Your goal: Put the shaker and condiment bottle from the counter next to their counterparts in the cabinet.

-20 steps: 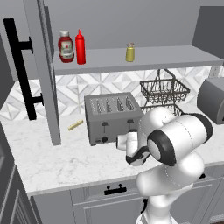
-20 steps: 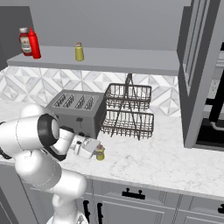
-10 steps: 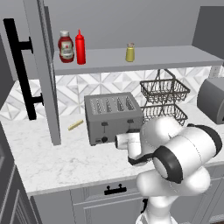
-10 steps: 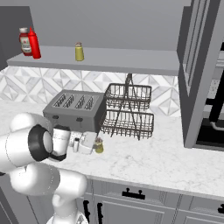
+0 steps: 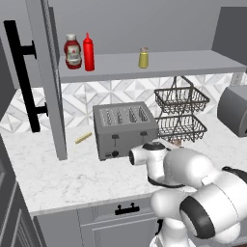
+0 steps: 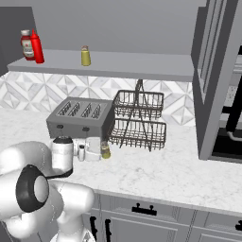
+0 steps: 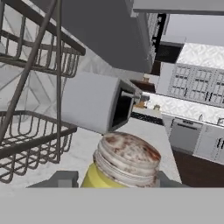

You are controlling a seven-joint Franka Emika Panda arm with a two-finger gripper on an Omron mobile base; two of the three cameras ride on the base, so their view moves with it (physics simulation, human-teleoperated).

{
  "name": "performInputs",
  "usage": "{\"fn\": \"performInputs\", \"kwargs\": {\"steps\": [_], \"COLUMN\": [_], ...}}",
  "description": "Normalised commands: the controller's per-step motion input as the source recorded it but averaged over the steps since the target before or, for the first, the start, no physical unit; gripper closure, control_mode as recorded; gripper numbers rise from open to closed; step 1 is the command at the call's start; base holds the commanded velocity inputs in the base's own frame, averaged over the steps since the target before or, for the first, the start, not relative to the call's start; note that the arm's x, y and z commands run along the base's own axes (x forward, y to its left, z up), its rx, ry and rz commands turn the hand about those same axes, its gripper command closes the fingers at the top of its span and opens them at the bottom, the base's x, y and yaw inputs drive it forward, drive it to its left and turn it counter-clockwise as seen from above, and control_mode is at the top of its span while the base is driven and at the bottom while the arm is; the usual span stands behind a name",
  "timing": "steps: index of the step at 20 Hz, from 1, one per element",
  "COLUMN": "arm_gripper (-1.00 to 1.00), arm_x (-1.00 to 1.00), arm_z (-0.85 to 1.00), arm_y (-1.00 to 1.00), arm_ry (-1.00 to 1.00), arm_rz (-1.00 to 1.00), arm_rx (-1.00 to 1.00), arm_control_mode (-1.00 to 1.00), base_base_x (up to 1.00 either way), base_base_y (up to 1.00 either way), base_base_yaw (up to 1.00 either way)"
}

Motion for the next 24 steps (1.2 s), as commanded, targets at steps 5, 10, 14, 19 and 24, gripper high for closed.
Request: {"fn": "performInputs", "kwargs": {"steps": [5,10,14,19,24], "arm_gripper": [1.0,1.0,1.0,1.0,1.0], "arm_x": [-0.12,-0.04,-0.09,-0.1,-0.11], "arm_z": [0.4,0.42,0.47,0.39,0.2], "arm_y": [0.0,-0.01,-0.05,-0.05,-0.01], "arm_ry": [0.02,0.09,0.13,0.06,0.0], "arm_rz": [0.23,0.22,0.19,0.17,0.16], "arm_rx": [0.0,0.0,0.0,0.0,0.0], "arm_control_mode": [-1.0,-1.0,-1.0,-1.0,-1.0], "base_base_x": [0.0,0.0,0.0,0.0,0.0], "base_base_y": [0.0,0.0,0.0,0.0,0.0], "base_base_yaw": [0.0,0.0,0.0,0.0,0.0]}}
